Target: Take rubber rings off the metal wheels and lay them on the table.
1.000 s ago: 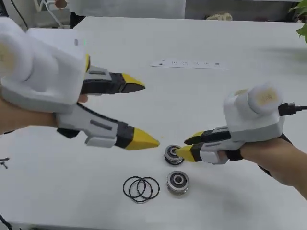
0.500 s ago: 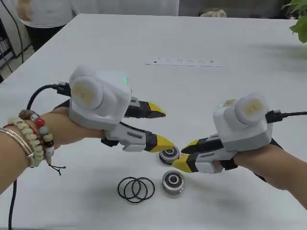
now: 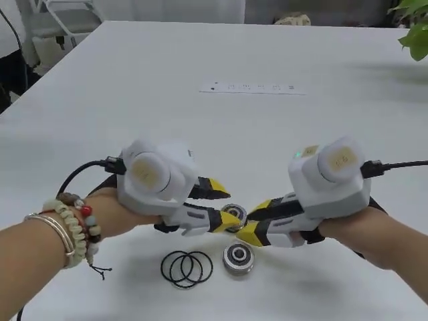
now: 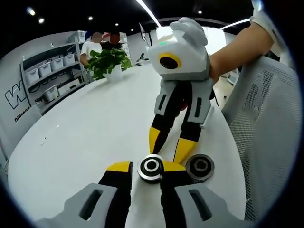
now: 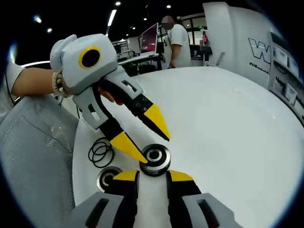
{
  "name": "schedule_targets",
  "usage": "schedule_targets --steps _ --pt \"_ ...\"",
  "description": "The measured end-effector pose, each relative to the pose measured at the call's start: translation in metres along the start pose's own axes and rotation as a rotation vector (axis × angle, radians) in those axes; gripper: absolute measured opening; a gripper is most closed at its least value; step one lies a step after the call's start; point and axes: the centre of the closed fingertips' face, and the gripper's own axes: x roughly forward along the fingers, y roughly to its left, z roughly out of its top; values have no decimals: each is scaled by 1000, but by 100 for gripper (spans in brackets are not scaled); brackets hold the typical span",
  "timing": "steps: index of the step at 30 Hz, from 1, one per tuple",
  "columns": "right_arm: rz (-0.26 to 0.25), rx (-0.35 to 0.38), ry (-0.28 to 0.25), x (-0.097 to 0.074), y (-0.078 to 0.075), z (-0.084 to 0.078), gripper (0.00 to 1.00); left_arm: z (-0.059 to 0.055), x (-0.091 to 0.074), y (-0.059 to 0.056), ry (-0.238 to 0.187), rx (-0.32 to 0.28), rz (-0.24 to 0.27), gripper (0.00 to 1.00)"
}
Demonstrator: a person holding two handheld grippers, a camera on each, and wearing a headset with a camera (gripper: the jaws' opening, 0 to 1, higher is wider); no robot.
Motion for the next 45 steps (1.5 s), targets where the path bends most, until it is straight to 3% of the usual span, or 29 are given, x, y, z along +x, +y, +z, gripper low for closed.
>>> schedule_targets --steps 3,6,14,17,18,19,22,28,32,37,38,45 --pt "-4 -6 0 0 0 1 20 -2 2 -1 4 -35 -7 15" --pt "-11 -5 -6 0 -2 2 19 -1 2 -10 -8 -88 -44 8" --pt "-18 -37 -3 1 -2 1 18 -1 2 -9 -12 -81 -21 7" --pt "-26 -73 6 -3 -5 -1 3 -3 1 -10 -13 -92 -25 8" --pt "-53 -93 -17 -3 -10 3 0 -3 1 -11 -19 -101 -28 8" --pt "-28 -78 1 -3 -5 -1 0 -3 1 -11 -26 -113 -25 8" --pt "-42 -89 5 -3 -6 1 0 -2 0 -11 -35 -119 -21 8" --pt "-45 -14 12 -3 -7 0 0 -2 0 -11 -36 -108 -21 8" --pt "-64 104 41 -3 -9 -2 0 -1 0 -11 -41 -103 -18 8" --pt "-68 127 62 -2 -10 -2 0 -1 0 -10 -39 -106 -14 8" --pt "-70 182 66 -2 -10 -2 0 -1 0 -10 -41 -110 -13 8" --pt "-67 350 12 -7 -16 1 0 -1 0 -10 -43 -114 -6 8"
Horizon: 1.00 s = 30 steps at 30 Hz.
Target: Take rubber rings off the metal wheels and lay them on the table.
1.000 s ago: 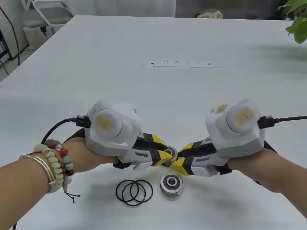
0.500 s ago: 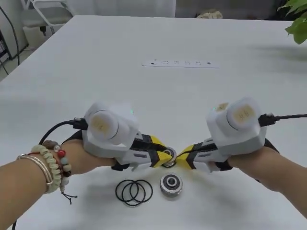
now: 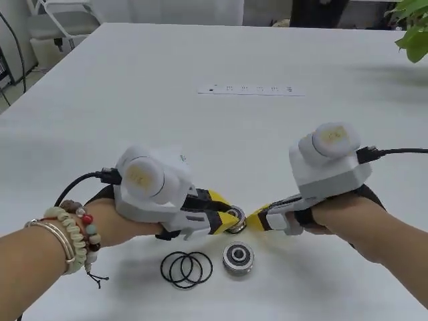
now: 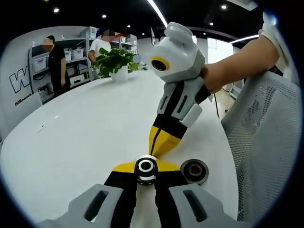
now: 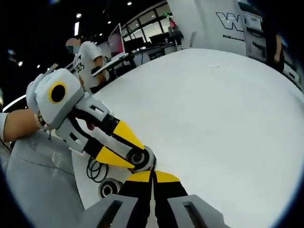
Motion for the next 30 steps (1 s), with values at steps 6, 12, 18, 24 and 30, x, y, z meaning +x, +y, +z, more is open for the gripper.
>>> schedule_targets --steps 6,12,18,24,30 --pt "37 68 -40 -5 7 6 0 0 0 0 2 2 3 8" --pt "27 40 -28 -6 13 11 0 1 0 0 5 36 5 8" --pt "25 21 -34 -8 17 14 0 1 -1 1 2 35 4 8" --pt "32 26 -37 -7 18 16 0 1 -1 0 0 36 3 8" --pt "43 28 -44 -7 21 19 0 1 0 0 -4 30 4 8"
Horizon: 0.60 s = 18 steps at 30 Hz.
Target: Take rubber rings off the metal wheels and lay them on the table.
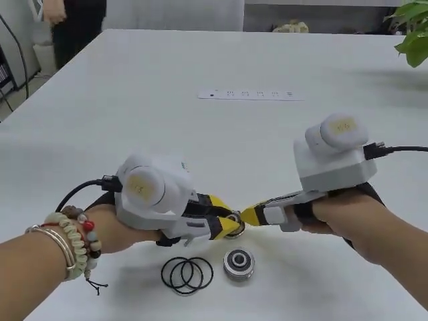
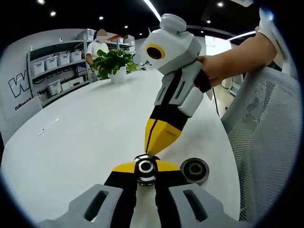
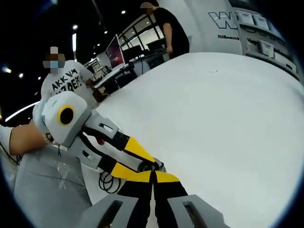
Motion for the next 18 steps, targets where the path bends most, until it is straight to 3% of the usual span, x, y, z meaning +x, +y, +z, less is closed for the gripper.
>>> schedule_targets --steps 18 --pt "-7 -37 9 1 0 0 0 -1 0 0 -15 -26 -3 8"
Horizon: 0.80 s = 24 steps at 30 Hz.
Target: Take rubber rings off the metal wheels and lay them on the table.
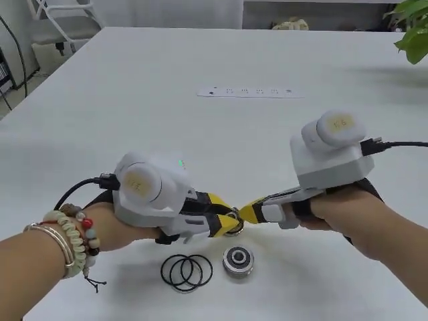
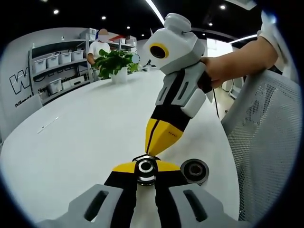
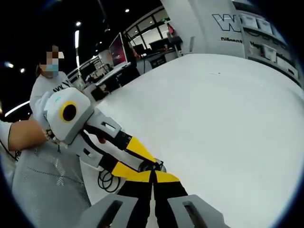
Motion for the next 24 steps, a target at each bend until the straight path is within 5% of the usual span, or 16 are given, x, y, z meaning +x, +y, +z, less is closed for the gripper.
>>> schedule_targets --steps 24 --pt "-6 -40 6 1 3 1 0 0 0 0 -15 -11 -3 8"
